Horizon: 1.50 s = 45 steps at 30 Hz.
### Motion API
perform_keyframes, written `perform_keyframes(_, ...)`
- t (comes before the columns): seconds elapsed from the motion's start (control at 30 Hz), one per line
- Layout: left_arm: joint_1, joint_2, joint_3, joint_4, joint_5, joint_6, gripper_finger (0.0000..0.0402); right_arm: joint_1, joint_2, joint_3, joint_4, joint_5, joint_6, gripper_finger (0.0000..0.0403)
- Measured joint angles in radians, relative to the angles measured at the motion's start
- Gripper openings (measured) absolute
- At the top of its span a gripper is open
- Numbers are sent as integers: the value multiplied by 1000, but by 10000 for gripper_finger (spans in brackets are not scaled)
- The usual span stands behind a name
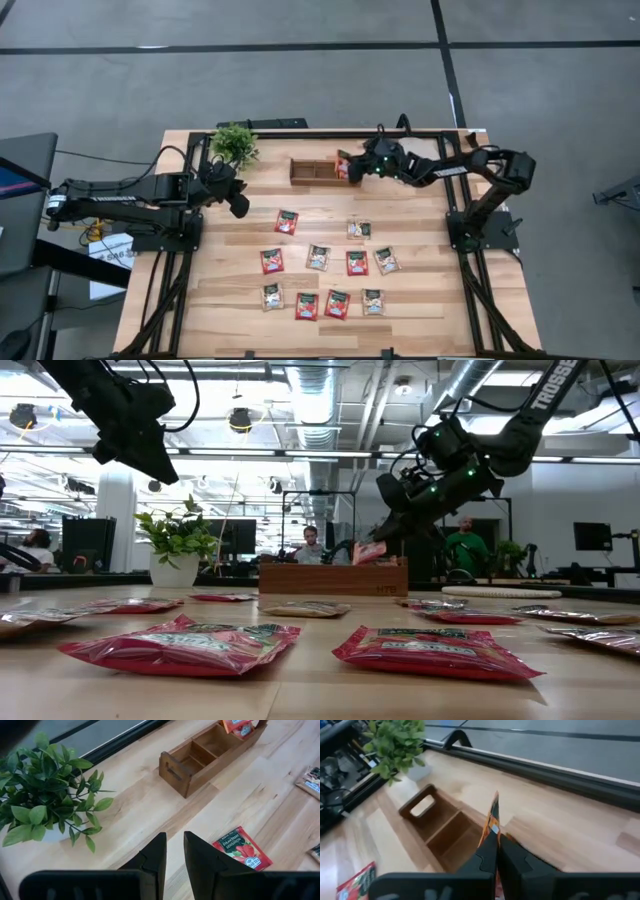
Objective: Pick & Place Tea
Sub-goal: Put the orange tea bag into the right section of the wooden organizer
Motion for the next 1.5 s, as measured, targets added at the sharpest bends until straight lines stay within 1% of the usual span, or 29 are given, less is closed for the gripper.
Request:
perform_keyframes(0.07,0,0,0,0,0,-4,60,-11,0,0,-11,-1,0,0)
perform_keyframes(0.2,0,0,0,0,0,-6,60,-33,-19,0,-43,-49,-10,0)
perform_keyframes(0.3,0,0,0,0,8,-11,60,-34,-48,-1,-141,-49,-41,0)
perform_keyframes(0.4,0,0,0,0,9,-11,60,-34,-75,0,-181,-47,-78,0)
perform_keyframes(0.57,0,0,0,2,10,-12,60,-35,-67,0,-180,-26,-90,0)
perform_keyframes(0.97,0,0,0,44,11,-15,60,-35,-64,0,-165,-25,-107,2)
perform_keyframes(1.07,0,0,0,45,11,-15,60,-35,-64,0,-165,-25,-108,14)
perform_keyframes(1.3,0,0,0,45,11,-15,60,-35,-64,0,-165,-23,-122,64)
perform_keyframes(1.4,0,0,0,45,11,-15,60,-35,-64,0,-165,-21,-123,74)
perform_keyframes(1.5,0,0,0,45,11,-15,60,-35,-64,0,-165,13,-123,77)
